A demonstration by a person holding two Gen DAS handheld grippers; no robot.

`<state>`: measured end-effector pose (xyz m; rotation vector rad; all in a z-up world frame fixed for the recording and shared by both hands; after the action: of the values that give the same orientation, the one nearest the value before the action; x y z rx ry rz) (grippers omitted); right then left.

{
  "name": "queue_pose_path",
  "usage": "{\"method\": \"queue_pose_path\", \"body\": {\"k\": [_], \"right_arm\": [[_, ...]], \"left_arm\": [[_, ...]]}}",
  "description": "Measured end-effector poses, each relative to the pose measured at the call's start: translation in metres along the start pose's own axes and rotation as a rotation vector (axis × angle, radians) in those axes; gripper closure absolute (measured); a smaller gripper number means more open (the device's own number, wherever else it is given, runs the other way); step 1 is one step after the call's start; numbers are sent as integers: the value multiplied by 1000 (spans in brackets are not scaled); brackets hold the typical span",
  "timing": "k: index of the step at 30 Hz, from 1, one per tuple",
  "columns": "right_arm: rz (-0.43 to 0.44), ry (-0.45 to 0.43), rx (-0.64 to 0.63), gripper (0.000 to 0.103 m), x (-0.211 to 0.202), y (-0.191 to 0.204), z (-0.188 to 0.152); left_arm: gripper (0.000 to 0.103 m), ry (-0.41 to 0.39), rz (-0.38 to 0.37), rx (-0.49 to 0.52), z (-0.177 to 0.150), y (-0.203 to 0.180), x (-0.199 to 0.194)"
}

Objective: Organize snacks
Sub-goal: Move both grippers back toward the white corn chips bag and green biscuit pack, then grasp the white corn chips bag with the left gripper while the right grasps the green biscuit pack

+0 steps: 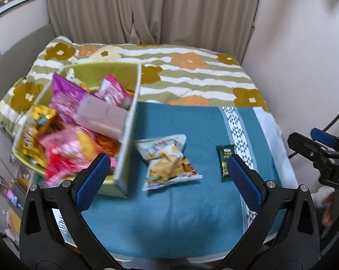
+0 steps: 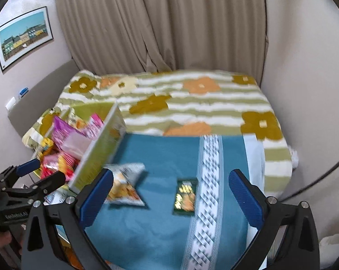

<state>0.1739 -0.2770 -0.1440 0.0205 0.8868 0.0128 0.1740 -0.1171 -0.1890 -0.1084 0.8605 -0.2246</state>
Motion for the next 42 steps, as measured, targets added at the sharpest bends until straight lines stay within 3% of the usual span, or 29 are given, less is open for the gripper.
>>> {"method": "queue_pose_path", "body": {"k": [9, 17, 24, 30, 40, 42], "right_arm": [[-14, 61, 2, 1, 58, -24, -40], [-46, 120, -1, 1, 113, -31, -61], [-52, 180, -13, 1, 152, -28, -76], [-54, 213, -18, 1, 174, -23, -79], [-93, 226, -48, 5, 189, -7, -85], [-94, 236, -45, 11, 192, -4, -88]], "left_arm": [[0, 48, 115, -42, -28, -1, 87], [0, 82, 222, -28, -31, 13, 146], [2, 144, 206, -37, -44, 26, 173], [16, 195, 167, -69, -54, 35, 192], [30, 201, 90, -57, -52, 33, 189], [31, 206, 83, -53, -53, 32, 187]]}}
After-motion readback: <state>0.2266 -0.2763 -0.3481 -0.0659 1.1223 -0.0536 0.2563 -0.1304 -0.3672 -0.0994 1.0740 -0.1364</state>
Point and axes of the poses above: each gripper's, at about its wrist camera, not at the fingertips, and x roughly the way its jaws point, y to its left, z to its top, the point moved 10 cm from there along x, roughly the way its jaws point, and after that the axes turned 8 degrees about -z, right-handed, at the moved point
